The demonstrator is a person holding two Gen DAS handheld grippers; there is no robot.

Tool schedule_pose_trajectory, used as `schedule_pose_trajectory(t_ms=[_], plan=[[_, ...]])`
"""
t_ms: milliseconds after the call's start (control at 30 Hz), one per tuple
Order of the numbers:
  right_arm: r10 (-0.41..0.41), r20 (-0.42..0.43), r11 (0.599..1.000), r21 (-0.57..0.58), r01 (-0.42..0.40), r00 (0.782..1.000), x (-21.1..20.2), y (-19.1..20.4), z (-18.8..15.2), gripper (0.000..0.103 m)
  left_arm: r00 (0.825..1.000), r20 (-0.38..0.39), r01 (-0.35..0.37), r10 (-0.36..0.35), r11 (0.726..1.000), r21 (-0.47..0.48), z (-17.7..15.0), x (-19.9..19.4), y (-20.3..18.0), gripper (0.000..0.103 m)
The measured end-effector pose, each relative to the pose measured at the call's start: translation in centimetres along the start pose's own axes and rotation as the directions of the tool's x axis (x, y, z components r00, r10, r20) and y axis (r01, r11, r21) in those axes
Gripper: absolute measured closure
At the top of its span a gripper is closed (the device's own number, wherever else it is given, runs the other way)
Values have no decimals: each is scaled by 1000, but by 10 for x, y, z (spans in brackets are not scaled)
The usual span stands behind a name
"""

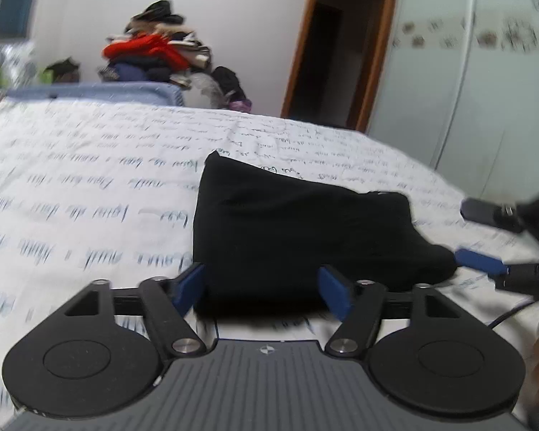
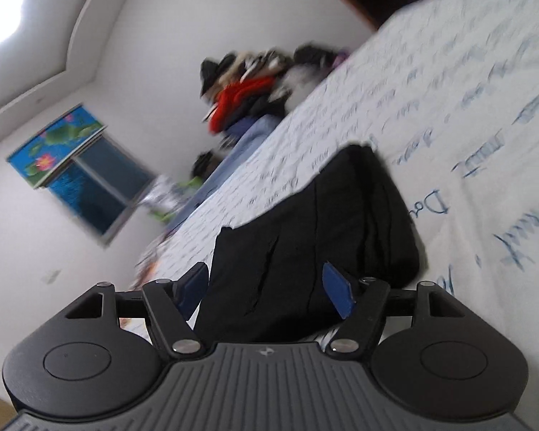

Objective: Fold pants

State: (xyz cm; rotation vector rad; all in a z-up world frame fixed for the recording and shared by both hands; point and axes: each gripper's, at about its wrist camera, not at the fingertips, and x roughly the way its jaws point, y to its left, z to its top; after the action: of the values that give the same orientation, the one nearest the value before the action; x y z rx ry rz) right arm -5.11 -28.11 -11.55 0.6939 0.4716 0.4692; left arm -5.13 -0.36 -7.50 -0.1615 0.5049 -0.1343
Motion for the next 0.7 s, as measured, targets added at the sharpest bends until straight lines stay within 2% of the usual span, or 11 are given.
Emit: schedule_pose_trajectory(t_ms=[33, 133, 167, 233, 333, 433, 500, 533, 600, 633, 700], plan=[[-31, 34, 998, -59, 33, 999, -8, 13, -9, 18, 1000, -6, -22, 22, 999, -26, -4, -9, -2, 20], [-137, 52, 967, -211, 145, 989, -29, 43, -39, 17, 999, -31, -29, 27, 998, -61, -17, -35, -9, 21], [-146, 10, 958, -248, 144, 989, -34, 49, -47, 17, 999, -37, -19, 17, 998, -59, -21, -44, -10, 22], [-122, -126, 946, -314, 77, 985, -52, 58, -59, 17, 999, -48, 11, -13, 999, -33, -28, -64, -6, 22], [-103, -260, 932, -363, 2, 960, -107, 64, -67, 17, 1000, -17, 13, -13, 1000, -5, -30, -105, 14, 21], [-149, -203, 923, -378, 63, 968, -163, 68, -58, 17, 1000, 3, -28, 28, 999, -24, -21, -131, 36, 21], [-191, -81, 914, -378, 147, 978, -180, 72, -46, 16, 999, -16, -40, 39, 999, -31, -13, -128, 38, 21], [-205, -11, 908, -376, 186, 979, -179, 74, -41, 9, 999, -13, -44, 43, 999, -27, -10, -121, 35, 21], [-226, 87, 891, -383, 242, 970, -156, 77, -33, 0, 998, -17, -60, 60, 998, 18, -9, -100, 19, 20], [-239, 92, 887, -385, 256, 967, -136, 77, -29, 0, 998, -31, -62, 63, 997, 47, -9, -86, 9, 20], [-252, 28, 896, -370, 244, 967, -89, 72, -24, 0, 995, -71, -68, 73, 995, 70, -12, -58, -6, 21]])
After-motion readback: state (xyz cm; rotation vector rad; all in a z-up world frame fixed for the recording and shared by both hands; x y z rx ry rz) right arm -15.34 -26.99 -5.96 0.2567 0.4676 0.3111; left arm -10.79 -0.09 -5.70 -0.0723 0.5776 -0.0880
